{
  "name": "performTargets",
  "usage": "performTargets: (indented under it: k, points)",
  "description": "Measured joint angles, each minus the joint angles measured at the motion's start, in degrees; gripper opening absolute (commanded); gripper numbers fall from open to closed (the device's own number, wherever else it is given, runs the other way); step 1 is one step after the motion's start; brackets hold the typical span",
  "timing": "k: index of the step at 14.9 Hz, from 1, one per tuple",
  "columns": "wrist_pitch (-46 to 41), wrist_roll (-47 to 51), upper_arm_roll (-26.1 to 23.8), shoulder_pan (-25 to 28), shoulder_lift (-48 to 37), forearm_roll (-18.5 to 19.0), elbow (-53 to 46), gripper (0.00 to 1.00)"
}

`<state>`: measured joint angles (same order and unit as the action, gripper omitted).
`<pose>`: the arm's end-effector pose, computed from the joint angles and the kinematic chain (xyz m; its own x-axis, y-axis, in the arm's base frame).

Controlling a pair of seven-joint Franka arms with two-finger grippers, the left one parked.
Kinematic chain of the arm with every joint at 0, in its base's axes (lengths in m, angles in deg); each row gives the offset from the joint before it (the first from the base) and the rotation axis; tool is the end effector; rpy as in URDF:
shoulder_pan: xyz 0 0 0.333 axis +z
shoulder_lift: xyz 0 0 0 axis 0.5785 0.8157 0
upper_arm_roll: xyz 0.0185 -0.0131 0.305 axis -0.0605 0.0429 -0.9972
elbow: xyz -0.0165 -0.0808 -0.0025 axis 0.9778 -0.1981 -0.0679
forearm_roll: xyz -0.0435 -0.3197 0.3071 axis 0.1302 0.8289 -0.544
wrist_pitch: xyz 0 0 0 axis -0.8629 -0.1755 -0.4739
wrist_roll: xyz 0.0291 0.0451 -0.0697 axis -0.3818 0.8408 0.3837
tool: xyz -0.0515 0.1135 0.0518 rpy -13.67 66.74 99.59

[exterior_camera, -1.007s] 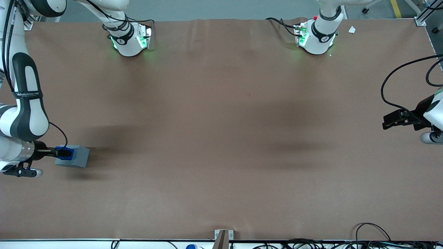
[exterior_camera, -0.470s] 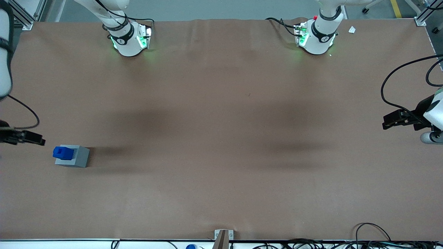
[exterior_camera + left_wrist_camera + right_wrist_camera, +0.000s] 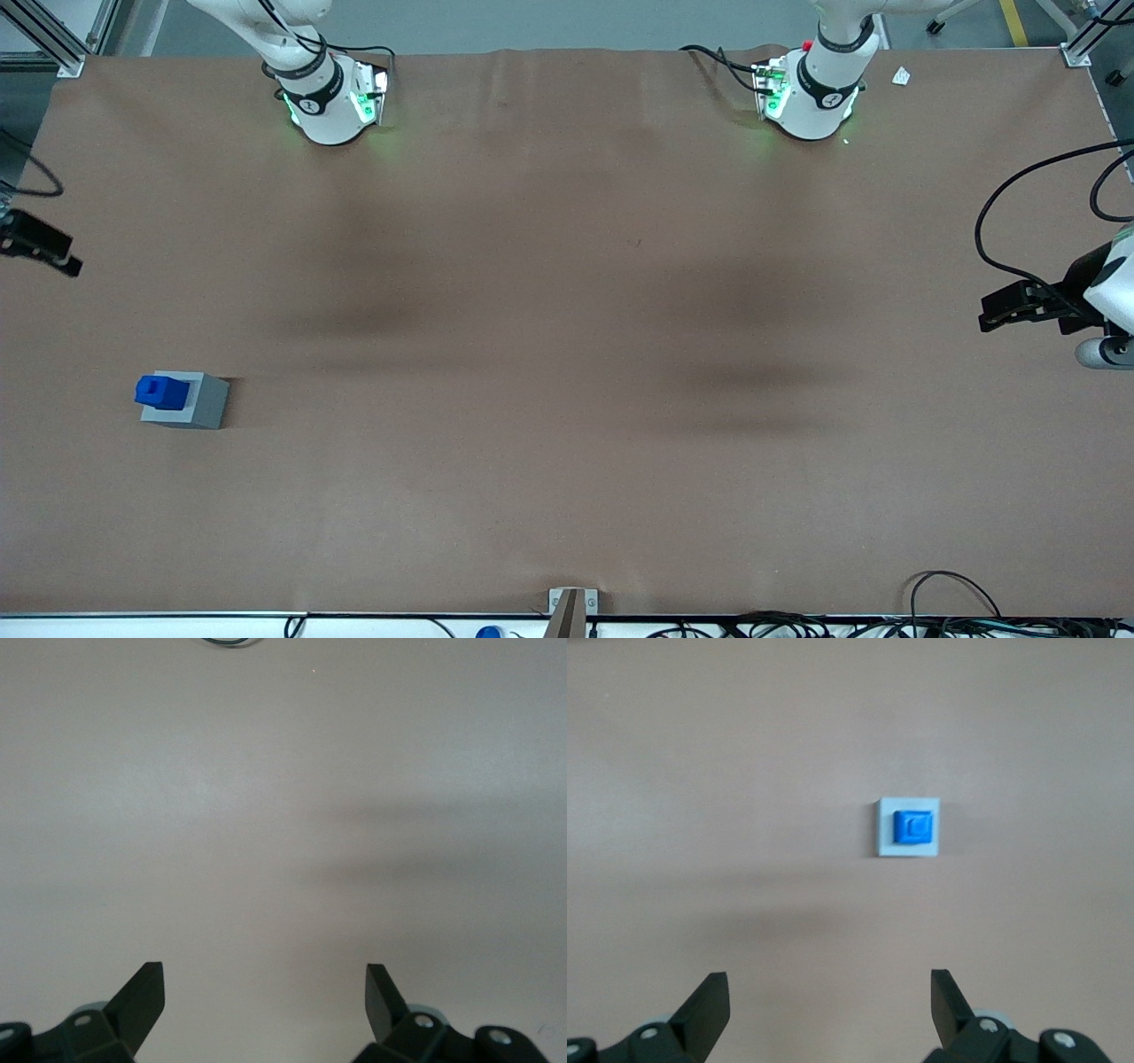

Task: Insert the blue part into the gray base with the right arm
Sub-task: 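Open the right gripper and raise it away from the base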

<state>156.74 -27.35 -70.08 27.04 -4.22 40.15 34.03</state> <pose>0.6133 -0.0496 0.5971 0.9976 -0.0359 0.0593 -0.0373 -0.9991 0.0219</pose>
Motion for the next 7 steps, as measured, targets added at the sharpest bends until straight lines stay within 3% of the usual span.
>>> performTargets:
  k: [3, 7]
  points:
    - [0.87, 5.52, -0.22, 4.4, -2.85, 0.02, 3.67, 1.0]
    - [1.32, 6.13, 0.61, 4.4, -2.88, 0.1, 3.02, 1.0]
